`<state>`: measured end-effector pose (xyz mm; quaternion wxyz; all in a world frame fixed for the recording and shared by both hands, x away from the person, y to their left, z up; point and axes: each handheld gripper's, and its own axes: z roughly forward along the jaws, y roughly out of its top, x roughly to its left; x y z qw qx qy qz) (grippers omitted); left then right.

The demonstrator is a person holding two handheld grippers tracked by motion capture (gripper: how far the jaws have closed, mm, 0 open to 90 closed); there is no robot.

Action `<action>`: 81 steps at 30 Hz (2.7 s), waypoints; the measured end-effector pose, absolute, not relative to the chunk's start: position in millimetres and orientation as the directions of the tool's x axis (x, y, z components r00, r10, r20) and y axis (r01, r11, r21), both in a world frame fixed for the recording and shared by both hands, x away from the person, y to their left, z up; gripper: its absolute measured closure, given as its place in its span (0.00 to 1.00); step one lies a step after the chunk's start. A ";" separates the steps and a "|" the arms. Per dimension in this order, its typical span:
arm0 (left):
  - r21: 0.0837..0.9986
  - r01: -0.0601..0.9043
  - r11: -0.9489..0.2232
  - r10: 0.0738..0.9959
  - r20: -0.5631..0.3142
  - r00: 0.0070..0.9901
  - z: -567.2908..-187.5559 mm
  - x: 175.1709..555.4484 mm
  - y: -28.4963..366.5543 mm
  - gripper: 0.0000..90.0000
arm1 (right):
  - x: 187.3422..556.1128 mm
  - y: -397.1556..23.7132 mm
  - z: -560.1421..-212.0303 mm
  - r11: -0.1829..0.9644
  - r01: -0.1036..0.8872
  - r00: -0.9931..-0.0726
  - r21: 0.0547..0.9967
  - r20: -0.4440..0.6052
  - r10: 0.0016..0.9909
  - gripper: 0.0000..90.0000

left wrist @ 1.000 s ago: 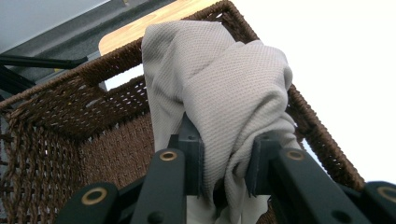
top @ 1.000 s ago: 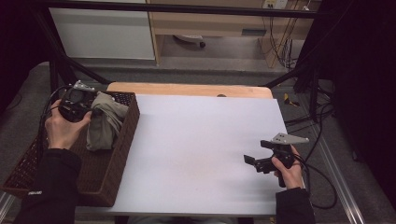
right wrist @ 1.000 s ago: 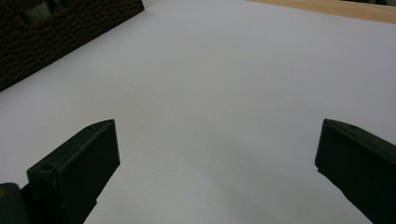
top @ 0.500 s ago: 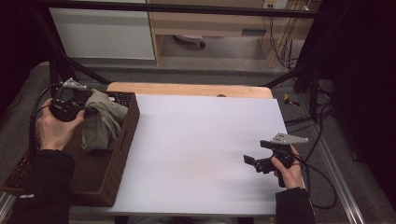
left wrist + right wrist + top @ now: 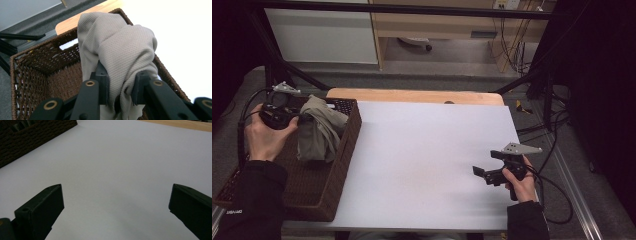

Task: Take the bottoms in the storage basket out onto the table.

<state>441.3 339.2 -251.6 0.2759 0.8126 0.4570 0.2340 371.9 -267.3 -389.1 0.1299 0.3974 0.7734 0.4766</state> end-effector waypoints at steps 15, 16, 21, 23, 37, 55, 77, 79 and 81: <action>0.662 0.610 -0.435 0.867 0.125 0.481 -242.1 436.3 343.8 0.79 | 372.3 -266.7 -389.5 0.232 0.491 -0.651 0.839 0.176 0.738 0.00; 0.663 0.609 -0.436 0.867 0.127 0.482 -241.3 435.9 343.7 0.79 | 372.3 -266.8 -389.5 0.232 0.489 -0.651 0.841 0.175 0.738 0.00; 0.660 0.607 -0.443 0.863 0.130 0.488 -237.4 434.0 344.6 0.79 | 372.3 -266.8 -389.5 0.231 0.488 -0.651 0.841 0.175 0.738 0.00; 0.662 0.607 -0.440 0.864 0.128 0.487 -236.3 433.5 345.3 0.79 | 372.3 -266.8 -389.5 0.232 0.490 -0.652 0.840 0.176 0.738 0.00; 0.663 0.605 -0.441 0.860 0.119 0.496 -228.9 429.6 349.2 0.79 | 372.4 -266.5 -389.8 0.236 0.490 -0.652 0.839 0.173 0.738 0.00; 0.674 0.589 -0.447 0.852 0.121 0.509 -215.9 421.1 353.7 0.79 | 372.5 -265.9 -389.9 0.237 0.489 -0.654 0.839 0.173 0.736 0.00; 0.679 0.573 -0.459 0.839 0.119 0.531 -194.4 412.7 355.8 0.79 | 372.5 -265.3 -389.9 0.242 0.491 -0.656 0.837 0.172 0.735 0.00; 0.679 0.572 -0.461 0.836 0.117 0.535 -192.4 411.6 355.9 0.79 | 372.5 -265.3 -389.9 0.242 0.491 -0.656 0.837 0.173 0.735 0.00; 0.682 0.573 -0.454 0.835 0.101 0.541 -191.0 410.8 355.8 0.79 | 372.5 -265.3 -389.9 0.242 0.490 -0.656 0.837 0.172 0.735 0.00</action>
